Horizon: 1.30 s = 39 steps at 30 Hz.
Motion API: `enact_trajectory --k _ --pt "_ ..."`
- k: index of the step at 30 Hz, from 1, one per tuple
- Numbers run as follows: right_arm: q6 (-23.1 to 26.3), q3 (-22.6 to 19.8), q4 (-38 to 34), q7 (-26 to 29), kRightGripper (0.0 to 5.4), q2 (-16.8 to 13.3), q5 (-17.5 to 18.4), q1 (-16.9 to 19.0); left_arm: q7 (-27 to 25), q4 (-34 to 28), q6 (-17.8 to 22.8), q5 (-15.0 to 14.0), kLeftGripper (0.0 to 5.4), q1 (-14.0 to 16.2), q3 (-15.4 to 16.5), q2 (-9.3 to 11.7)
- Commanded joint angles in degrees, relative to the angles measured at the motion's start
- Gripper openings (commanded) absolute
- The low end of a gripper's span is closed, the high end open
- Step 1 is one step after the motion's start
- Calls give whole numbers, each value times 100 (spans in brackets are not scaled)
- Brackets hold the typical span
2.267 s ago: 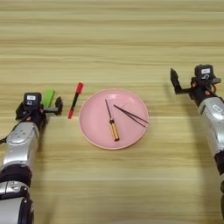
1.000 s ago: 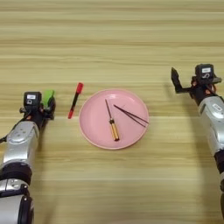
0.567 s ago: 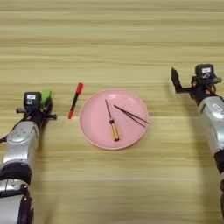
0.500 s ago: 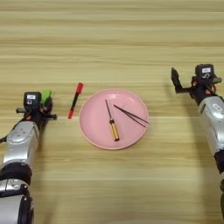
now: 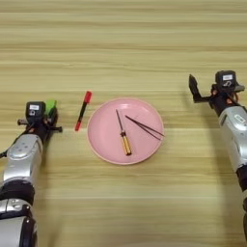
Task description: Move the objects on the table
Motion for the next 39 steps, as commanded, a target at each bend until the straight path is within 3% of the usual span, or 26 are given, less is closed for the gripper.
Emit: enact_trajectory --k 1,9,16,25,39 --pt "1 -20 28 -2 540 -16 31 -84 -6 -938 302 -14 132 325 -81 -54" --pt "-12 -7 70 -18 540 5 22 -115 -71 -2514 978 -73 132 801 -220 -143" --pt "-26 2 108 -26 540 20 15 -138 -349 -3302 1432 -210 132 1037 -396 -225" --pt "-35 8 132 -39 540 37 10 -156 -731 -3902 1766 -225 132 1266 -781 -218" --pt "-40 6 149 -64 540 52 3 -166 -1094 -4286 2031 -136 132 1489 -1277 -164"
